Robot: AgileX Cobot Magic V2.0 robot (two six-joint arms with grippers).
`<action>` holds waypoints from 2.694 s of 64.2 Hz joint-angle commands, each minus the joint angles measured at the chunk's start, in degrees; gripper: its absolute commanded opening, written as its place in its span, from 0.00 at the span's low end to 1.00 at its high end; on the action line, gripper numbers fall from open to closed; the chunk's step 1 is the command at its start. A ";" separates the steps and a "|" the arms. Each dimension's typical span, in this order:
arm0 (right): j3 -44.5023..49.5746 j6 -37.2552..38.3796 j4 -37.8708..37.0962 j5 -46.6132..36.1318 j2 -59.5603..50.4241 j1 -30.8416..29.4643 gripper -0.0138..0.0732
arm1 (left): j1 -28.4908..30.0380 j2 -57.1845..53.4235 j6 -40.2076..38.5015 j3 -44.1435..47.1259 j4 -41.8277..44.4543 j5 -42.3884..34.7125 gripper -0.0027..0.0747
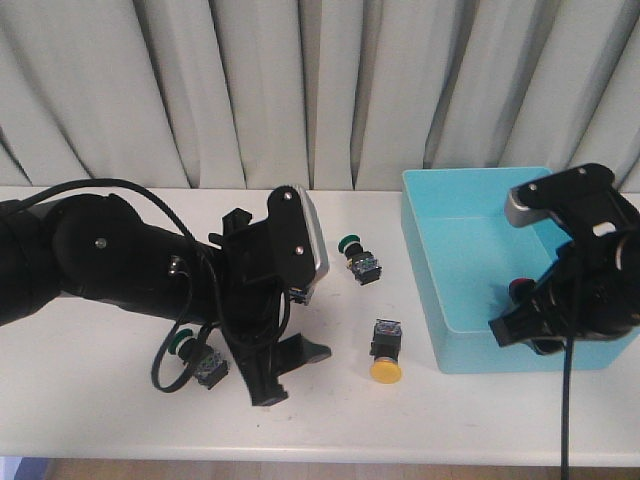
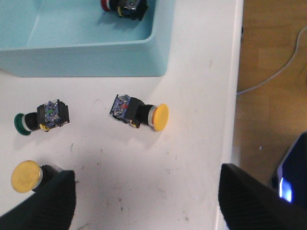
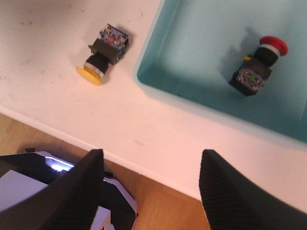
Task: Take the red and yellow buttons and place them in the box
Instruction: 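Grasp the yellow-capped button farther from the robot with the left gripper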
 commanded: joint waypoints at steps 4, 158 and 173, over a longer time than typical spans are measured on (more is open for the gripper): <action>-0.35 -0.43 -0.49 -2.69 -2.90 0.01 0.64 | 0.60 -0.55 -13.92 -1.67 -0.25 -10.25 0.79; -0.35 -0.43 -0.49 -7.10 -2.82 -0.05 0.64 | 6.12 19.44 -61.49 -47.27 34.11 24.38 0.19; -0.35 -0.43 -0.49 -7.10 -2.82 -0.05 0.64 | 6.12 2.11 -58.93 -24.78 34.21 13.44 0.19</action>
